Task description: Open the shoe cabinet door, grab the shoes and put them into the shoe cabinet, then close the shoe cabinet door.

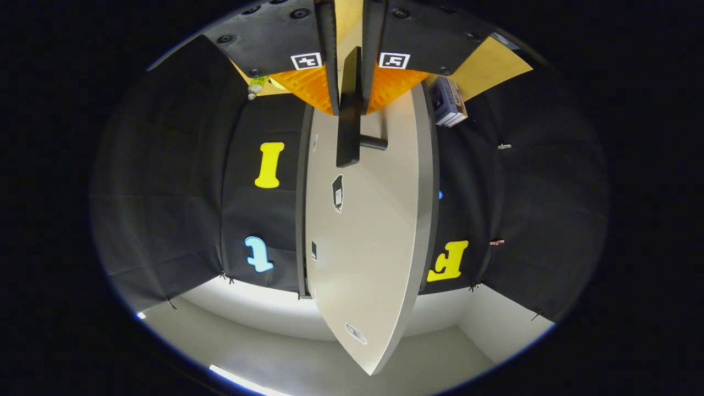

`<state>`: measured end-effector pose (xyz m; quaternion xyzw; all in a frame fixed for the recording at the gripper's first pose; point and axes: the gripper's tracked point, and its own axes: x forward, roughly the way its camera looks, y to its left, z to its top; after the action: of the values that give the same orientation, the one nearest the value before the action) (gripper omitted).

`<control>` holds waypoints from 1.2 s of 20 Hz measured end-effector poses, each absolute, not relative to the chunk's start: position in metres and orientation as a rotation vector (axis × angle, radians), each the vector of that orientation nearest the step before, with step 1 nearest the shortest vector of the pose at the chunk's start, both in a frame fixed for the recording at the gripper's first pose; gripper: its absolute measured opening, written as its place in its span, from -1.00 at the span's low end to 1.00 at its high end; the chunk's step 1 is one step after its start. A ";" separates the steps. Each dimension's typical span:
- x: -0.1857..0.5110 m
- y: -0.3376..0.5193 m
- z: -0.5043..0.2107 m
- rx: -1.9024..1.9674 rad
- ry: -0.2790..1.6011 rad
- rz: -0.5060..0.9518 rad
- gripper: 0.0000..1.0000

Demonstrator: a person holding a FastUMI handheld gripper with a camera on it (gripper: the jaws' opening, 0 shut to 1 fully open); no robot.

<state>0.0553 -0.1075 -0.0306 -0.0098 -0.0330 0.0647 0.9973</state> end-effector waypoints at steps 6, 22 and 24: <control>0.058 -0.169 -0.031 0.039 -0.047 0.099 -0.73; 0.037 -0.218 -0.034 0.070 -0.007 0.041 -0.70; 0.023 -0.219 -0.033 0.050 -0.013 0.012 -0.58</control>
<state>0.0228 -0.2191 -0.0329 0.0250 -0.0066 0.0060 0.9996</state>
